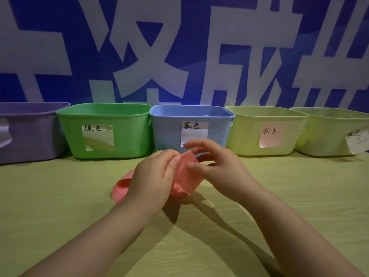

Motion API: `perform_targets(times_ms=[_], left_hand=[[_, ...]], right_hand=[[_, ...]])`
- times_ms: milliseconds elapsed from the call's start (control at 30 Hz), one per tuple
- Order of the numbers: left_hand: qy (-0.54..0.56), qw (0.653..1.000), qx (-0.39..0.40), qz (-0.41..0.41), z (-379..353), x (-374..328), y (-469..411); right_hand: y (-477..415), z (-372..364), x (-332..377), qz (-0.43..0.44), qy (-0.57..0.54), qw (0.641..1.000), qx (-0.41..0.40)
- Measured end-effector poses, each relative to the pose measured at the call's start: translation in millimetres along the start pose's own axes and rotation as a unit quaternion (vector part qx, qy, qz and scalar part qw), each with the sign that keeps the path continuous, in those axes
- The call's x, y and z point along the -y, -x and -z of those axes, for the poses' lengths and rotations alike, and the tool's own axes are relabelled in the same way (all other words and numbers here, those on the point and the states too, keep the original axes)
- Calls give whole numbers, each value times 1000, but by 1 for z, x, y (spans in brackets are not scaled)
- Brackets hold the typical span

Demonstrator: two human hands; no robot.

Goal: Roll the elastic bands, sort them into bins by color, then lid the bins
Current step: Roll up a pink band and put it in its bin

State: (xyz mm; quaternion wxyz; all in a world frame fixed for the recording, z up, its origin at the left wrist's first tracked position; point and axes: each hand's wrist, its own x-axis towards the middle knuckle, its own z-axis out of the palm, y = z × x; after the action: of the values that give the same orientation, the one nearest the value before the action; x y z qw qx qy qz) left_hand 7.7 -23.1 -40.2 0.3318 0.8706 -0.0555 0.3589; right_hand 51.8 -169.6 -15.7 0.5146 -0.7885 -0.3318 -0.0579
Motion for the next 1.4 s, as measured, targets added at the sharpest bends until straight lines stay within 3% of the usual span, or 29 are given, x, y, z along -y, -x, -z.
perform_targets(times_ms=[167, 300, 733, 1000, 1167, 1300, 1400], left_hand=[[84, 994, 31, 57, 0, -6, 1], [167, 980, -7, 107, 3, -13, 1], [247, 963, -14, 105, 6, -16, -1], [266, 954, -28, 139, 6, -15, -1], [206, 964, -58, 155, 5, -15, -1], [147, 981, -44, 121, 3, -14, 1], [78, 994, -43, 62, 3, -13, 2]], right_hand=[[0, -2, 0, 8, 10, 999, -43], [0, -5, 2, -34, -70, 996, -46], [0, -4, 5, -52, -177, 981, -58], [1, -7, 7, -41, -87, 992, -81], [3, -9, 6, -27, 22, 993, -110], [4, -9, 8, 26, 157, 982, -104], [2, -8, 10, 23, 176, 981, -81]])
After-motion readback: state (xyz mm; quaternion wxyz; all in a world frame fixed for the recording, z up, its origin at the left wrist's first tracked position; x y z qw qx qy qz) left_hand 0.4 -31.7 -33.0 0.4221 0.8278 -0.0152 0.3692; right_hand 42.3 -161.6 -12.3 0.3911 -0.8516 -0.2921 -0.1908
